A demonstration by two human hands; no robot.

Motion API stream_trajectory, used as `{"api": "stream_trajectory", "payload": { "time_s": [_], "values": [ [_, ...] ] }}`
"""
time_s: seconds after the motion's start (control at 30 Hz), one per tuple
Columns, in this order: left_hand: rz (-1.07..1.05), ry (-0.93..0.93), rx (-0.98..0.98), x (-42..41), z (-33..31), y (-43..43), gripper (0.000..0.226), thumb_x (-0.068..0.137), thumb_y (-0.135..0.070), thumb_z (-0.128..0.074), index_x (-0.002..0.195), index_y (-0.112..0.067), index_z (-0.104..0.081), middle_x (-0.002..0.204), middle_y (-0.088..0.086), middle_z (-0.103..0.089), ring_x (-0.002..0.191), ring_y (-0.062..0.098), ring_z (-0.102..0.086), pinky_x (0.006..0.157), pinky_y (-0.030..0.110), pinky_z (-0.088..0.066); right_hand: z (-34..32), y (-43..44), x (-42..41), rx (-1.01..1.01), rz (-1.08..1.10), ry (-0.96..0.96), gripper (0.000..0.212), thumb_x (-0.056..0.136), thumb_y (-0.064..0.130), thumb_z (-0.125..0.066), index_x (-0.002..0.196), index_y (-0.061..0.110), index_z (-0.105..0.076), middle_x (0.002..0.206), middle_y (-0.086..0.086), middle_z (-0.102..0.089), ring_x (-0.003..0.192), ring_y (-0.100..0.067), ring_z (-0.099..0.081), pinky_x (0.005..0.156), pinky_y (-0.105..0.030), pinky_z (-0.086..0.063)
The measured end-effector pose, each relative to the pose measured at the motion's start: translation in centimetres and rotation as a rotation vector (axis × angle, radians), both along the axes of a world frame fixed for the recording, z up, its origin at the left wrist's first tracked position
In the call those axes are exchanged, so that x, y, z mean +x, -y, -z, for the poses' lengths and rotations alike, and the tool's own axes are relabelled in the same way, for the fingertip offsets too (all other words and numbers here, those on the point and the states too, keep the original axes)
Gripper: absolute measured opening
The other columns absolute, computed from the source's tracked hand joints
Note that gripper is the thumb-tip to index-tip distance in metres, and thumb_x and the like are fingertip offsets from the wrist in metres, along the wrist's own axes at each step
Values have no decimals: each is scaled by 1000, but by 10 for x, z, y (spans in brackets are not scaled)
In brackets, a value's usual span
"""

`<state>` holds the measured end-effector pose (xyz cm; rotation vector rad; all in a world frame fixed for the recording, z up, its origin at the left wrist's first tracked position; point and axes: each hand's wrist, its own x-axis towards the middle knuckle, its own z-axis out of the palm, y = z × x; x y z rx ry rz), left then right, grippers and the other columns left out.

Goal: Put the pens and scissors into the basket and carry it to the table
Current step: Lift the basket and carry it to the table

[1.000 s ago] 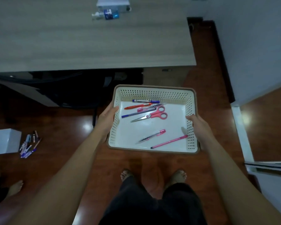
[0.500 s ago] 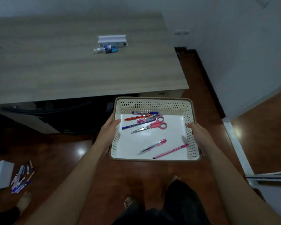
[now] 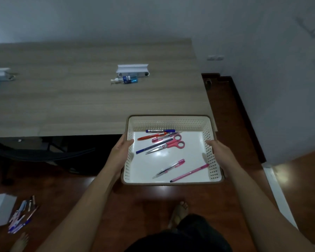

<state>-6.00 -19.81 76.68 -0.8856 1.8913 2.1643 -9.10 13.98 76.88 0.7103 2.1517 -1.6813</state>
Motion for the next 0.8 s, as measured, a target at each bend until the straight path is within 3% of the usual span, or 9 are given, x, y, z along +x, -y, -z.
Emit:
{"api": "stream_trajectory", "payload": {
  "time_s": [0.13, 0.23, 0.3, 0.37, 0.47, 0.57, 0.63, 0.7, 0.8],
  "values": [
    [-99, -3, -13, -37, 0, -13, 39, 109, -16, -64, 143, -34, -73, 123, 8, -86, 110, 34, -83, 99, 53, -66, 3, -14, -51, 53, -34, -14, 31, 103, 44, -59, 122, 31, -79, 109, -3, -84, 95, -24, -80, 74, -34, -58],
    [-233, 3, -43, -62, 6, -20, 36, 103, -10, -73, 138, -17, -78, 121, 12, -85, 107, 35, -82, 91, 45, -67, 7, -21, -84, 88, -21, -34, 27, 101, 43, -61, 99, 29, -83, 95, -4, -84, 91, -27, -81, 72, -35, -58],
    [-297, 22, -47, -79, 12, -23, 33, 101, -10, -78, 134, -10, -78, 122, 16, -84, 115, 39, -81, 95, 48, -66, 8, -23, -106, 108, -16, -47, 25, 100, 44, -64, 84, 34, -80, 93, 0, -84, 92, -25, -80, 80, -40, -60],
    [-345, 35, -35, -92, 16, -22, 33, 99, -13, -81, 132, -9, -79, 120, 17, -85, 115, 40, -81, 99, 52, -66, 8, -22, -122, 87, -18, -51, 23, 100, 44, -65, 84, 37, -80, 93, 2, -84, 91, -24, -80, 78, -38, -60],
    [-360, 30, -54, -111, 20, -16, 29, 98, -15, -83, 127, -9, -80, 119, 19, -85, 97, 32, -80, 90, 44, -66, 8, -18, -143, 57, -23, -33, 23, 103, 41, -65, 87, 35, -80, 83, 2, -85, 84, -25, -81, 68, -32, -56],
    [-363, 32, -58, -140, 24, -6, 27, 97, -18, -84, 124, -12, -81, 114, 18, -86, 92, 30, -79, 84, 42, -67, 10, -9, -175, 61, -31, -18, 29, 103, 43, -64, 79, 36, -79, 78, 2, -84, 81, -28, -82, 77, -45, -64],
    [-357, 31, -60, -163, 27, 2, 29, 97, -18, -84, 125, -12, -80, 112, 17, -86, 91, 30, -80, 80, 40, -67, 12, -3, -198, 70, -43, -16, 29, 103, 43, -64, 80, 36, -80, 78, 2, -84, 80, -29, -82, 80, -47, -64],
    [-351, 25, -61, -188, 31, 11, 31, 97, -20, -85, 126, -12, -80, 111, 15, -86, 90, 29, -81, 78, 39, -66, 13, 3, -223, 67, -56, -32, 27, 105, 40, -62, 87, 33, -80, 75, 7, -83, 80, -26, -81, 75, -40, -62],
    [-329, 36, -60, -234, 41, 22, 27, 96, -24, -86, 122, -16, -82, 108, 10, -88, 97, 31, -84, 88, 45, -69, 15, 17, -264, 82, -81, -64, 22, 109, 41, -58, 120, 37, -76, 85, 13, -79, 88, -18, -76, 70, -34, -57]
  ]
}}
